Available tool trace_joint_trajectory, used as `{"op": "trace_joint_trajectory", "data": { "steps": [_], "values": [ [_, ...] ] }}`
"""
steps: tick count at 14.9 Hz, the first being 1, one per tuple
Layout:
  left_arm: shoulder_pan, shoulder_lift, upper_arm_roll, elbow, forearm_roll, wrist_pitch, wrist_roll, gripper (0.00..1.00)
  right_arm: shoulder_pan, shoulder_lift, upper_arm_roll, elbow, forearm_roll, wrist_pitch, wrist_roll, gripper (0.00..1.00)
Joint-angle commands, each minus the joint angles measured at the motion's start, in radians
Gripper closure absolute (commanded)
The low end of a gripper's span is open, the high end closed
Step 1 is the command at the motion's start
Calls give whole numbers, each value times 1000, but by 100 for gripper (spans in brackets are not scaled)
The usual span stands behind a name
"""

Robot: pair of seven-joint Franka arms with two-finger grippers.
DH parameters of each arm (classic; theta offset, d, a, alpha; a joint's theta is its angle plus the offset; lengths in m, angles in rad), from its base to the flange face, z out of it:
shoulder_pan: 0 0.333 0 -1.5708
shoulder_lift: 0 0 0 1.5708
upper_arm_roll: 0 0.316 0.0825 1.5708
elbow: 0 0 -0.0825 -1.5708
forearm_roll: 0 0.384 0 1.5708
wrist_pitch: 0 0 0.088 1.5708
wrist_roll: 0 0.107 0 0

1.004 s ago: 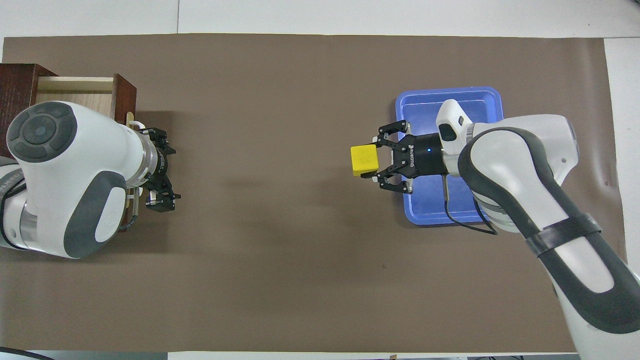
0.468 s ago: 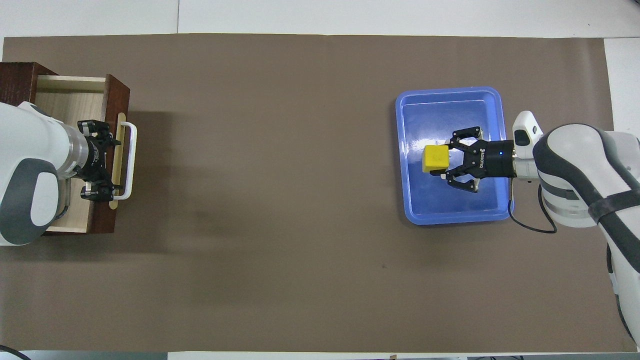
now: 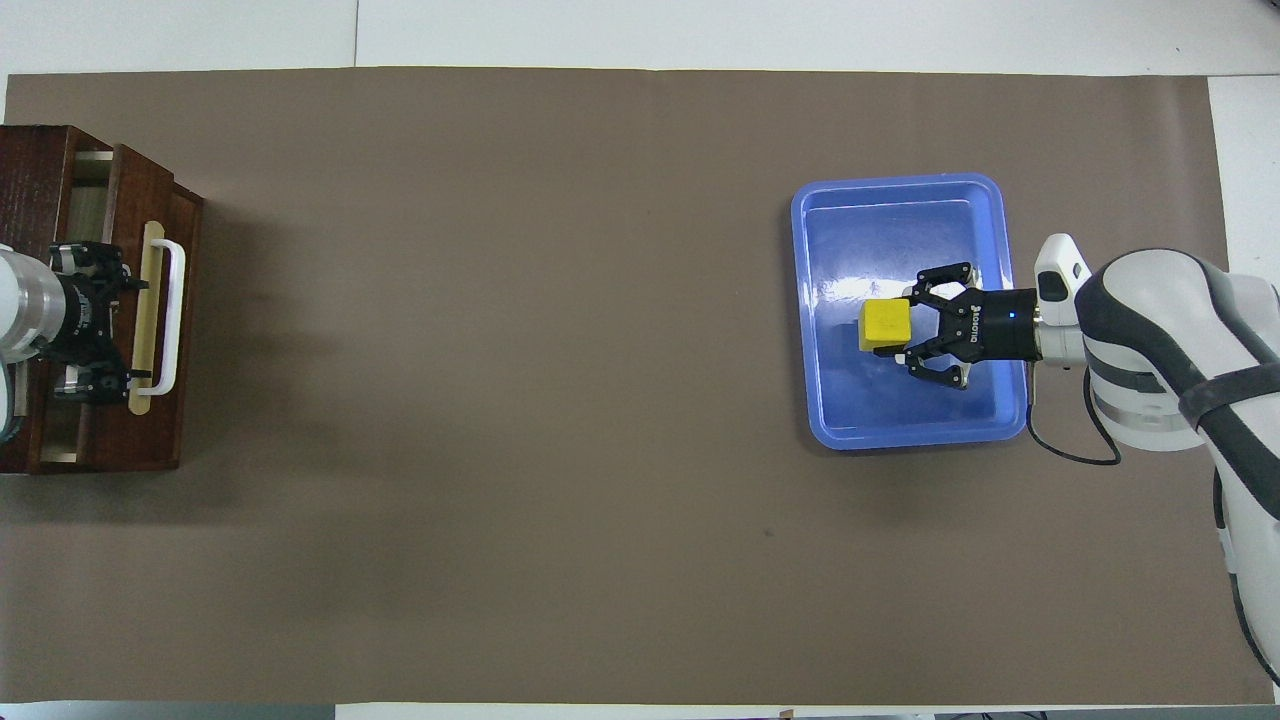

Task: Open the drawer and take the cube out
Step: 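Lower the cube into the blue tray while the left gripper pushes drawer shut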

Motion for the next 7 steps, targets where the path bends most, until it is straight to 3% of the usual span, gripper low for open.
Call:
{"op": "trace_joint_trajectory", "data": {
  "steps": [1, 5, 7],
  "values": [
    [74, 0, -9, -6, 18, 29, 81, 0, 2, -7, 9, -19, -13, 9, -42, 100],
    [60, 23, -7, 69, 18, -13, 83, 0, 7, 27, 11, -38, -2, 49, -157, 100],
    [57, 29, -12, 179, 18, -120, 93, 0, 7, 30, 11, -38, -2, 49, -177, 100]
  ]
}}
